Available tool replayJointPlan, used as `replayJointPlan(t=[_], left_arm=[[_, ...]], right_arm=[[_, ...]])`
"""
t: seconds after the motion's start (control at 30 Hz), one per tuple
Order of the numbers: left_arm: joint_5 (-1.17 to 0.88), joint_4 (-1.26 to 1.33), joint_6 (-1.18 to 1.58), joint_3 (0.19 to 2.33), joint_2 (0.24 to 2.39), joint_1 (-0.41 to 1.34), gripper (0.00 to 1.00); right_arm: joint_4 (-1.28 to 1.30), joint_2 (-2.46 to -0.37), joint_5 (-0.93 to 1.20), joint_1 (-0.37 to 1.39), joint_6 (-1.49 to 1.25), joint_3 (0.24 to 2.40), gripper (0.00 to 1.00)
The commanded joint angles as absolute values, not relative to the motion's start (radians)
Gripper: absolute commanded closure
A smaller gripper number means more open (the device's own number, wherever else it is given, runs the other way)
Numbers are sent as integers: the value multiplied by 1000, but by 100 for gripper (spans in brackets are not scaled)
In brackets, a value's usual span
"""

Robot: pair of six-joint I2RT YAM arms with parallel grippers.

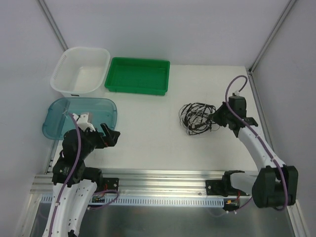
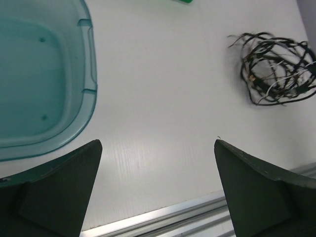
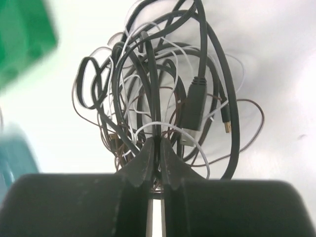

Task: Untangle the cables

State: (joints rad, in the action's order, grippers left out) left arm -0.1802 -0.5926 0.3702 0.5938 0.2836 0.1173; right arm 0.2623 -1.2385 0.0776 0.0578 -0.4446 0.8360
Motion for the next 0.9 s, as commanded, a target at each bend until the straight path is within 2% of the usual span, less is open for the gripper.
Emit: replayJointPlan(t=[0.0, 0.13, 0.27, 0.33, 0.37, 0.4, 0.43, 0.47, 0.5, 0.63, 0.7, 0.87], left_arm=[[-363, -543, 363, 695, 348, 118, 1], [-486, -541, 429, 776, 444, 120, 1], [-595, -535, 501, 801, 554, 139, 1], [-559, -526, 534, 808, 610, 188, 1], [-526, -523, 543, 810, 629, 274, 1], [-479, -517, 555, 814, 667, 323, 1], [-400, -511, 575, 824, 687, 371, 1], [-353, -502, 586, 830, 708, 471, 1], [-312, -500, 594, 834, 753, 512, 1], [-141, -474, 633, 854, 872, 662, 1], [-63, -456, 649, 871, 929, 705, 1], [78, -443, 673, 992, 1170, 840, 1]], right_arm=[[336, -1086, 173, 155, -328, 735, 99], [321, -962, 239, 335, -319, 704, 99], [316, -1000, 275, 477, -246, 741, 99], [345, -1028, 215, 511, -225, 756, 99], [366, -1043, 178, 511, -232, 761, 99], [405, -1063, 114, 506, -242, 768, 98], [484, -1071, -37, 496, -267, 775, 96], [514, -1072, -90, 488, -273, 779, 93], [537, -1060, -130, 486, -276, 781, 73], [612, -996, -178, 489, -246, 796, 29], [636, -956, -190, 497, -232, 813, 21], [653, -850, -155, 532, -222, 811, 20]])
